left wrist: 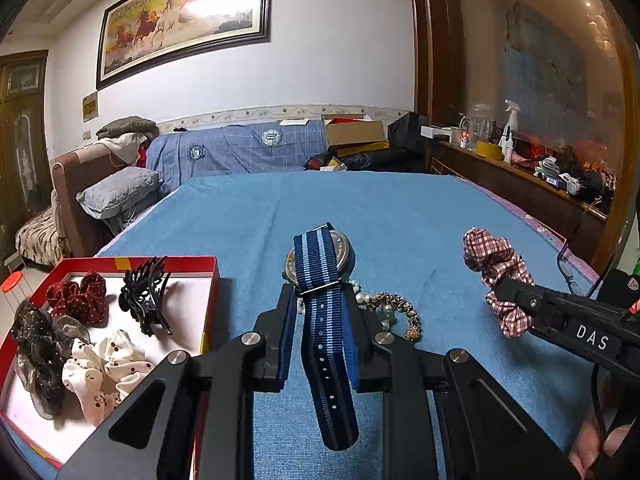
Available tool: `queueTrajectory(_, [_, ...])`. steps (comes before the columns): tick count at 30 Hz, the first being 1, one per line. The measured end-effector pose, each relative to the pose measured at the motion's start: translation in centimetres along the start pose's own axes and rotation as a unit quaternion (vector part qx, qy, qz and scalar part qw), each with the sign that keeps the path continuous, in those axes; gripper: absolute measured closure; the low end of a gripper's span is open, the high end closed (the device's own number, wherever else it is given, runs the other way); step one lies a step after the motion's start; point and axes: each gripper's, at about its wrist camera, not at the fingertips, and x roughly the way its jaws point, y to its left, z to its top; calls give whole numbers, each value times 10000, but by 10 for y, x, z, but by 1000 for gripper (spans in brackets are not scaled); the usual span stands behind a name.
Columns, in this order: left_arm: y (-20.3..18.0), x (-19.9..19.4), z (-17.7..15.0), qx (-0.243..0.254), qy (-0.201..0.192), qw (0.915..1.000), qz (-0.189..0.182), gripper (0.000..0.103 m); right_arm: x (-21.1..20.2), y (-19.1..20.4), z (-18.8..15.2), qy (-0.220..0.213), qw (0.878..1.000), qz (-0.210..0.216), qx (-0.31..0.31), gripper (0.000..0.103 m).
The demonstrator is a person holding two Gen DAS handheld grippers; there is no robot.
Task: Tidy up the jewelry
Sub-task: 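Lift the plaid scrunchie with the right tool while the left tool lifts the watch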
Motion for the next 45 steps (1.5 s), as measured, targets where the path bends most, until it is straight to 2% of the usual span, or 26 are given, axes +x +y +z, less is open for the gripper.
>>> queueTrajectory(14, [-13,-20,-3,152,-51,9999,62,83,-15,5,-2,-307,9993,-210,-98,88])
queueTrajectory(20, [-23,-47,-8,384,-190,9991,38,83,-29,6,-12,-359,9993,-103,-23,88])
queueTrajectory(24, [-26,-58,-7,395,-199,9990,-24,83,-42,7,-25,-420,9991,-51,35,88])
queueTrajectory(33, [-21,-83,-5,358,-330,9988,-18,82,-54,-13,-32,-387,9981,152,465,88])
queueTrajectory(45, [-16,-99,-2,253,-402,9989,-30,82,-79,1,-28,-457,9982,220,310,88])
